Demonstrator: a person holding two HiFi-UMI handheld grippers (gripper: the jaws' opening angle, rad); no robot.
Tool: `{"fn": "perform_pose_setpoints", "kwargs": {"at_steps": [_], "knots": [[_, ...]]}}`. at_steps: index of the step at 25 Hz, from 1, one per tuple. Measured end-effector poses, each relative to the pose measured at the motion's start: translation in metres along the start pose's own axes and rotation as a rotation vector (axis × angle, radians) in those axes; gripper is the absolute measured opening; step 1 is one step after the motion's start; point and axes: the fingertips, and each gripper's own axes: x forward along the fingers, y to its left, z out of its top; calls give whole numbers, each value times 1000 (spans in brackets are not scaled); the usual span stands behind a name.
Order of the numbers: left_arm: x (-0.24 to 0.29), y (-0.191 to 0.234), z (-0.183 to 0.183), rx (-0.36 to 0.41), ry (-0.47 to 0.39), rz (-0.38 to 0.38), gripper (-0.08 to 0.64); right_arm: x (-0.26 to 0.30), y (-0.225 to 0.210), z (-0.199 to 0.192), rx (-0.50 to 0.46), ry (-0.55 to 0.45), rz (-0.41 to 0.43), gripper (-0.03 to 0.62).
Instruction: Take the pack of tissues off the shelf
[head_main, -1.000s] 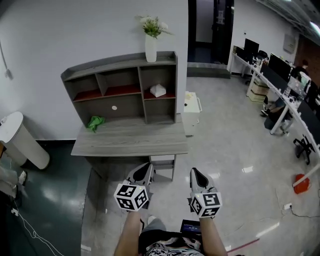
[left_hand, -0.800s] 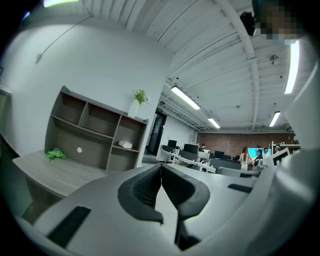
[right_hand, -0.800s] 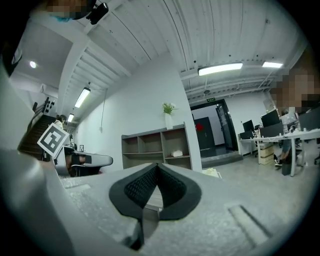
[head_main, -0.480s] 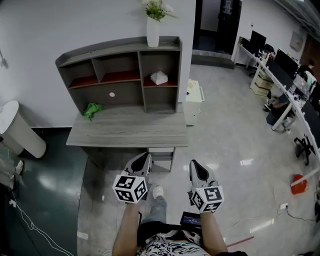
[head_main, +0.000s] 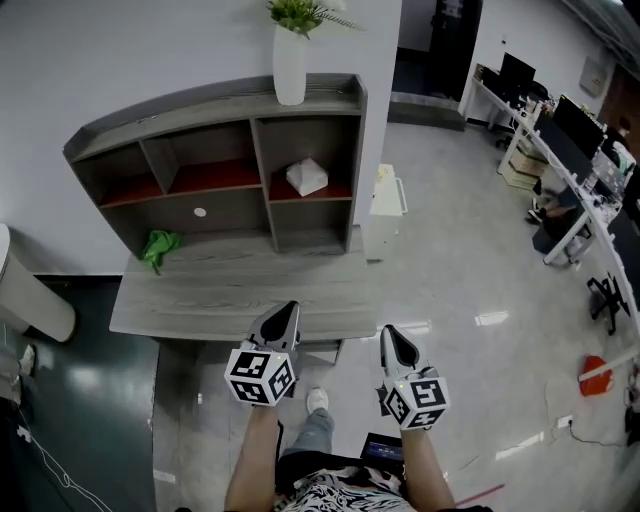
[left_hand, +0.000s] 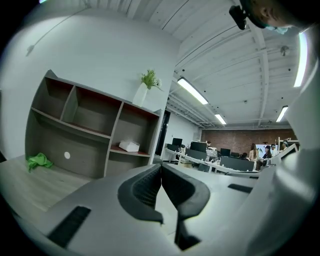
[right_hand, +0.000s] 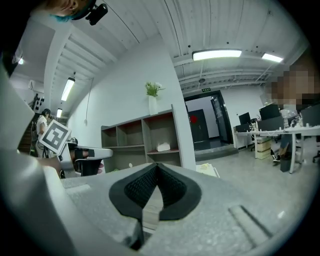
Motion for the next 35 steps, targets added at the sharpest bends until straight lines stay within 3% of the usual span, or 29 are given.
{"fn": "perform_pose_setpoints", "kwargs": {"at_steps": [7, 16, 26, 35], "knots": [[105, 62, 32, 32, 13, -10, 9, 106, -40, 20, -20, 37, -30, 5], [198, 115, 50, 58, 36, -31, 9, 206, -67, 31, -20, 52, -30, 5], [233, 128, 53, 47, 39, -41, 9, 224, -91, 34, 1, 53, -77, 5], [240, 134, 58, 50, 26, -20, 9, 235, -94, 39, -14, 49, -49, 5]]}}
